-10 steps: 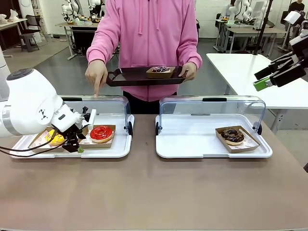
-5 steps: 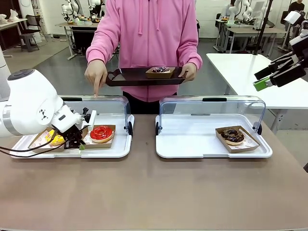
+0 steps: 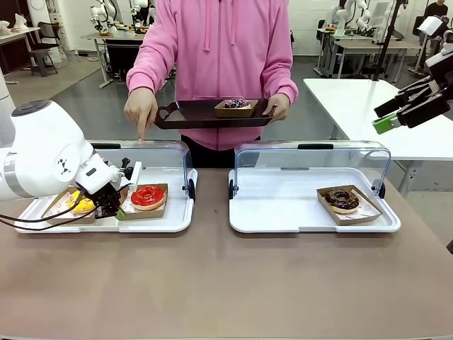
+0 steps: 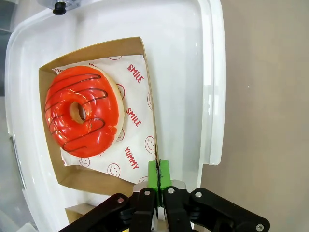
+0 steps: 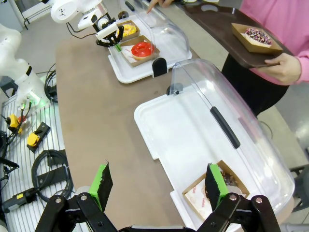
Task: Provide the desired donut to the person.
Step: Pick up and lift the Paper togo box containing the Donut pointed at by the person.
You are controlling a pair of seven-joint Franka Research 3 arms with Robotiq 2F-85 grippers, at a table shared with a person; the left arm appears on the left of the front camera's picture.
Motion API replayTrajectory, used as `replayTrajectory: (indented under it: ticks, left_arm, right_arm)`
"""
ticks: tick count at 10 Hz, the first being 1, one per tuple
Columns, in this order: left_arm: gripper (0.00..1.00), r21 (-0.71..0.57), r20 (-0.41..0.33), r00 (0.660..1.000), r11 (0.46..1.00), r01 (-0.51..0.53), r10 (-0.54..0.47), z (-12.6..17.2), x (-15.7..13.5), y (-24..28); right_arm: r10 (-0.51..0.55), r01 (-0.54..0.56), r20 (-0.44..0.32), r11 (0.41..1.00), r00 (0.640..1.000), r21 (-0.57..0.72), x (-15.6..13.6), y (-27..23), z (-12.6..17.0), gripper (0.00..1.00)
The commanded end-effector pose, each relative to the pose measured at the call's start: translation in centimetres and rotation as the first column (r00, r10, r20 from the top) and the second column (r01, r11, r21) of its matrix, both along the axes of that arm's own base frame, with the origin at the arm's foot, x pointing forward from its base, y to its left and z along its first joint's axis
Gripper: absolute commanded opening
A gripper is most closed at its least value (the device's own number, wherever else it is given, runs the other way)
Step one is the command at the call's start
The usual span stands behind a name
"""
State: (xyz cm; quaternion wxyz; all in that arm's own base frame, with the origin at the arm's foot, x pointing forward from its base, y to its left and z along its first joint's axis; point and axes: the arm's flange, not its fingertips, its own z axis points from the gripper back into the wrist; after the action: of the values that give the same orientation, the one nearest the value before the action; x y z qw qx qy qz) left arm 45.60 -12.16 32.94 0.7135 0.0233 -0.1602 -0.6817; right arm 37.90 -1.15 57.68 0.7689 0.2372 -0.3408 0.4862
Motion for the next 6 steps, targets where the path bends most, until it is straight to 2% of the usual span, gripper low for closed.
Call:
replayTrajectory:
  ticks: [1, 3, 6]
  left_arm:
    - [0.0, -0.015, -0.011, 1.0, 1.0, -0.001, 0.001, 0.2, 0.2, 0.3]
    - [0.0, -0.04, 0.005, 1.0, 0.999, -0.019, 0.019, 0.5, 0.2, 0.6]
    - [0.0, -0.08, 0.036, 0.999, 0.997, 0.001, 0.002, 4.2, -2.4, 2.9]
  right_arm:
    - [0.008, -0.008, 0.008, 1.0, 1.0, -0.002, 0.0, 0.0, -0.1, 1.0]
    - [0.008, -0.008, 0.008, 1.0, 1.0, -0.002, 0.0, 0.0, -0.1, 1.0]
    - [0.008, -0.008, 0.008, 1.0, 1.0, -0.002, 0.0, 0.0, -0.1, 1.0]
